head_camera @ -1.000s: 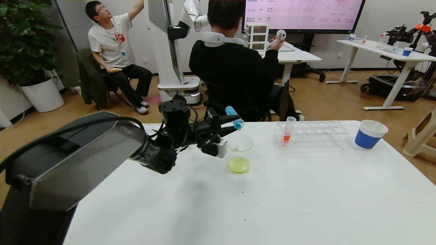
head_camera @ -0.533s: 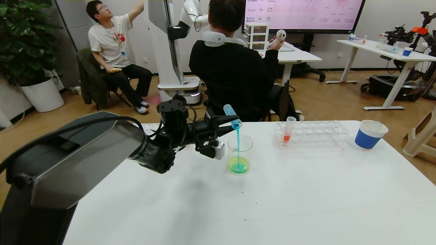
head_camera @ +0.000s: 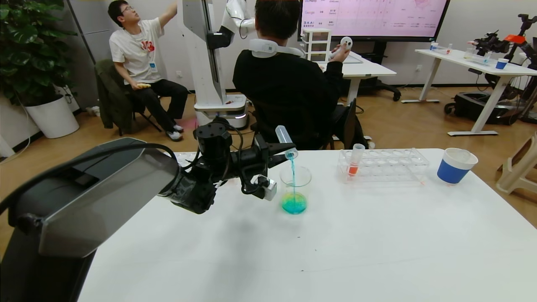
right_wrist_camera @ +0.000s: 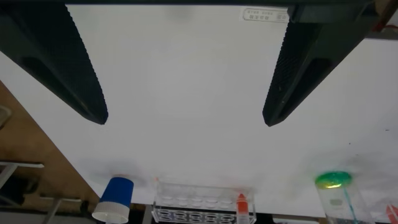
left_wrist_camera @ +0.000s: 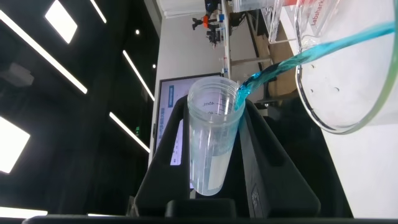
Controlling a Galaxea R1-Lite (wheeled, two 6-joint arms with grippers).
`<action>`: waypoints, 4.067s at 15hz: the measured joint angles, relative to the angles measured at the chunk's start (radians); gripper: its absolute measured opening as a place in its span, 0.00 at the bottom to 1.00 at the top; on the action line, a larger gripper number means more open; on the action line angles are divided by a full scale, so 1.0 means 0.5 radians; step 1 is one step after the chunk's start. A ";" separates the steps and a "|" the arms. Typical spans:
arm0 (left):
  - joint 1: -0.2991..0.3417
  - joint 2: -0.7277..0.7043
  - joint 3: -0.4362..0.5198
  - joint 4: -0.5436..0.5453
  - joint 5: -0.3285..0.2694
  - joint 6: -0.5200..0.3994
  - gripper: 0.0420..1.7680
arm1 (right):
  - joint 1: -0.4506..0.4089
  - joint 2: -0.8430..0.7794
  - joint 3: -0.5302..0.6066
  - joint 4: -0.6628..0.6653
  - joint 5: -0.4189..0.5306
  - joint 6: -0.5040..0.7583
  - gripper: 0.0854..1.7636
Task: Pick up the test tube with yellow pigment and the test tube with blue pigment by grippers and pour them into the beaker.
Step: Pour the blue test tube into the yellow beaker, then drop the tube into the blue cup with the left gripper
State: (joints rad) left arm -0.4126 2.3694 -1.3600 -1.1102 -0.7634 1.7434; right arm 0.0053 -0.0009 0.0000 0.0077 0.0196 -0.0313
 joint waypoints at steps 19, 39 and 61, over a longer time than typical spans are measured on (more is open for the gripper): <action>-0.223 -0.063 -0.009 -0.431 1.060 -1.381 0.27 | 0.000 0.000 0.000 0.000 0.000 -0.001 0.98; -0.398 -0.289 -0.146 0.531 3.122 -3.380 0.27 | 0.000 0.000 0.000 0.000 0.000 -0.001 0.98; 1.001 -0.700 0.175 0.726 2.054 -3.599 0.27 | 0.000 0.000 0.000 0.001 -0.001 0.000 0.98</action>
State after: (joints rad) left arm 0.0879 2.0196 -1.2723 -0.7474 0.2636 -0.0562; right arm 0.0053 -0.0009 0.0000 0.0081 0.0191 -0.0313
